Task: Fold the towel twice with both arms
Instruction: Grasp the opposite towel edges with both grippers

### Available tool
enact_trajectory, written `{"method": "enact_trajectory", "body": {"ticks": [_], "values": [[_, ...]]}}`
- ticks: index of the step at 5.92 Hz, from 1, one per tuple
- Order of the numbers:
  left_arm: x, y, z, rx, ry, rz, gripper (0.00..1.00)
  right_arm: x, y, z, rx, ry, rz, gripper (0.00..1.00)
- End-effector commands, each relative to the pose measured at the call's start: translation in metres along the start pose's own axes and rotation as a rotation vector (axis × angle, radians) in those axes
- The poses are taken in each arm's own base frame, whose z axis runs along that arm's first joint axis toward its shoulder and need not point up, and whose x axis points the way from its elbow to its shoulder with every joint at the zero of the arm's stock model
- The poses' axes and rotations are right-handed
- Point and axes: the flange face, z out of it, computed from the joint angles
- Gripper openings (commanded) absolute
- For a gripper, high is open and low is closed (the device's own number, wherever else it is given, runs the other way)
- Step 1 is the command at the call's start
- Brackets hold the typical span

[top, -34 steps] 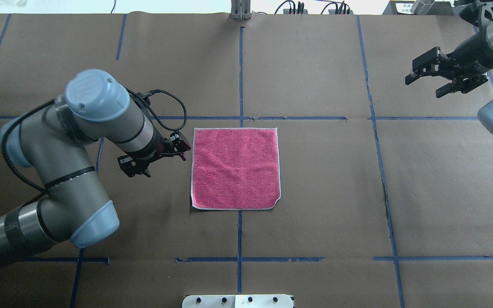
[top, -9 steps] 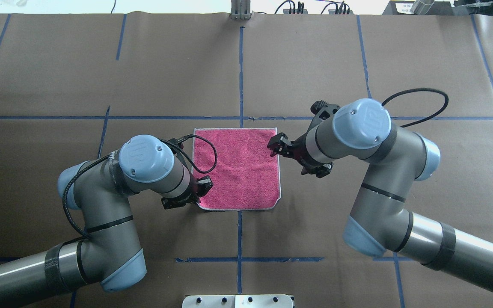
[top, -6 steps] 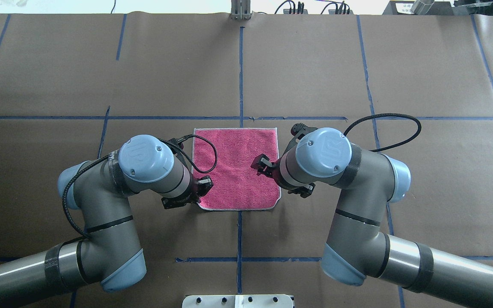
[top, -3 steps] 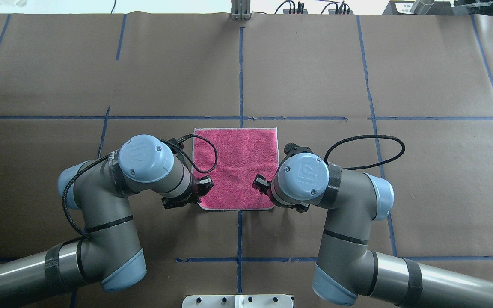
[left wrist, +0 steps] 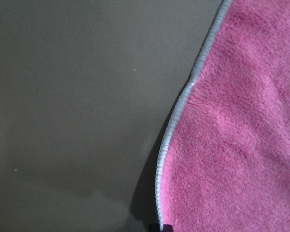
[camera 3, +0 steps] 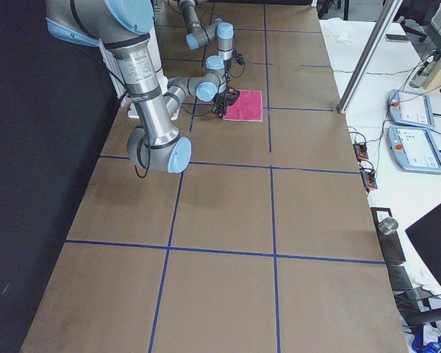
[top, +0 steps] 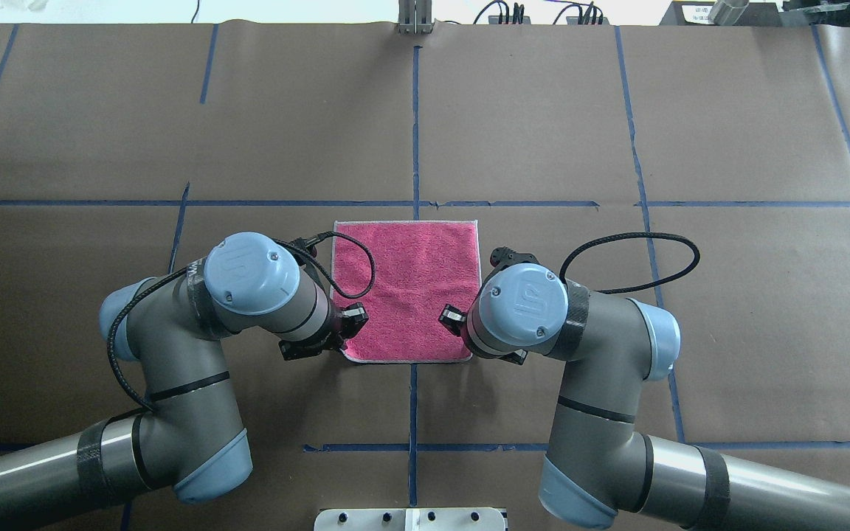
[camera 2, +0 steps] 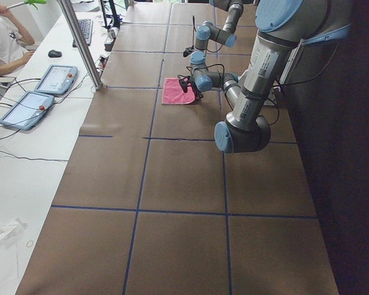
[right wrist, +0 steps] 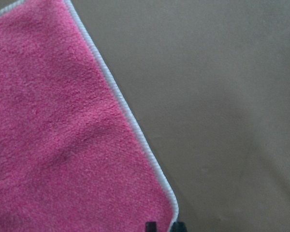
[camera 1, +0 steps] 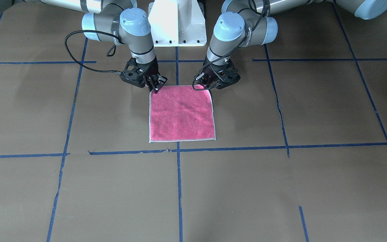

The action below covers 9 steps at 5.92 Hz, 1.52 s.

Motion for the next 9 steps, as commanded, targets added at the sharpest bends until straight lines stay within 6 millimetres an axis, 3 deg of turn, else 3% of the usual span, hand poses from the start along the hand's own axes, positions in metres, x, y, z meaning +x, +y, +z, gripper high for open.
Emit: {"method": "enact_trajectory", "body": {"ticks": [1, 3, 4, 5, 6, 7, 9], "values": [[0.0, 0.0, 0.0, 0.0, 0.0, 0.0, 0.0, 0.0, 0.001, 0.001, -0.002, 0.003, -0.001, 0.16], [0.0, 0.0, 0.0, 0.0, 0.0, 0.0, 0.0, 0.001, 0.0, -0.001, -0.003, 0.0, -0.002, 0.01], [0.004, 0.002, -0.003, -0.001, 0.007, 0.001, 0.0, -0.003, -0.002, -0.029, -0.011, -0.044, -0.003, 0.0], [0.004, 0.002, -0.003, -0.002, 0.008, 0.0, 0.0, -0.004, -0.007, -0.043, -0.004, -0.046, 0.004, 0.0], [0.005, 0.001, -0.004, -0.001, 0.01, 0.0, 0.0, -0.005, -0.01, -0.046, -0.003, -0.049, 0.008, 0.0], [0.006, -0.005, -0.007, 0.007, 0.013, -0.004, 0.0, -0.006, -0.02, -0.048, 0.01, -0.054, 0.019, 0.0], [0.01, -0.048, -0.021, 0.051, 0.086, -0.03, 0.0, -0.011, -0.038, -0.042, 0.035, -0.054, 0.033, 0.0]]}}
